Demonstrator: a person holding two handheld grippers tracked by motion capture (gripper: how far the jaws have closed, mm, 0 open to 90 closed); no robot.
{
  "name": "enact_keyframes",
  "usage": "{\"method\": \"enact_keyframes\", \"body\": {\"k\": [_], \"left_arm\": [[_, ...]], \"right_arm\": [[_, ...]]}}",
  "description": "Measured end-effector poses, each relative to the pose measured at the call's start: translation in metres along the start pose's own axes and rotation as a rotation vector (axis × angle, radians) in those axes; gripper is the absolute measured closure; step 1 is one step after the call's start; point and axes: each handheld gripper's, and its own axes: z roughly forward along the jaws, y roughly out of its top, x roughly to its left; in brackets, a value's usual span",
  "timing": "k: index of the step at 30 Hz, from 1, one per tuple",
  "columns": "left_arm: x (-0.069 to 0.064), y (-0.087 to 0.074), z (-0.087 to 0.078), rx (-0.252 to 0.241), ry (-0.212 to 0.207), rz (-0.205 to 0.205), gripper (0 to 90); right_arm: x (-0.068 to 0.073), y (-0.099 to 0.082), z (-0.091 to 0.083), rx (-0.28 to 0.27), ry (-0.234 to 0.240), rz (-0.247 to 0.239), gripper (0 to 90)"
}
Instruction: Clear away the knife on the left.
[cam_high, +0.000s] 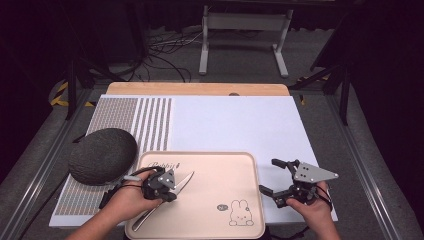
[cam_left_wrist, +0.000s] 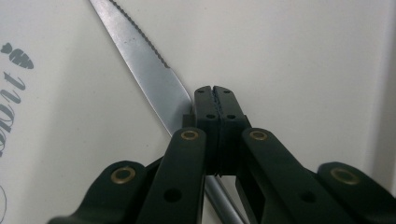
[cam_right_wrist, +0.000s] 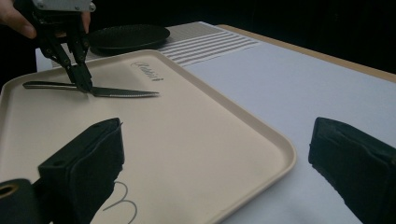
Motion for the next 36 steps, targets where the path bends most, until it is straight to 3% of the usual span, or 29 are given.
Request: {"method": "enact_keyframes", "body": {"k": [7,15,36], "left_arm": [[0.001,-0.002,0.002,0.016,-0.002,-0.003,90.0],[0.002,-0.005,0.001,0.031,0.031,0.007,90.0],[0.011,-0.033,-0.009,-0.009,0.051,-0.090,90.0]], "right_arm": [[0.000,0.000,0.000,0.001,-0.001,0.000,4.4],[0.000,0.000,0.001,0.003,0.002,-0.003,4.5],[0.000,-0.001,0.001,0.010,0.003,-0.001,4.5]]}}
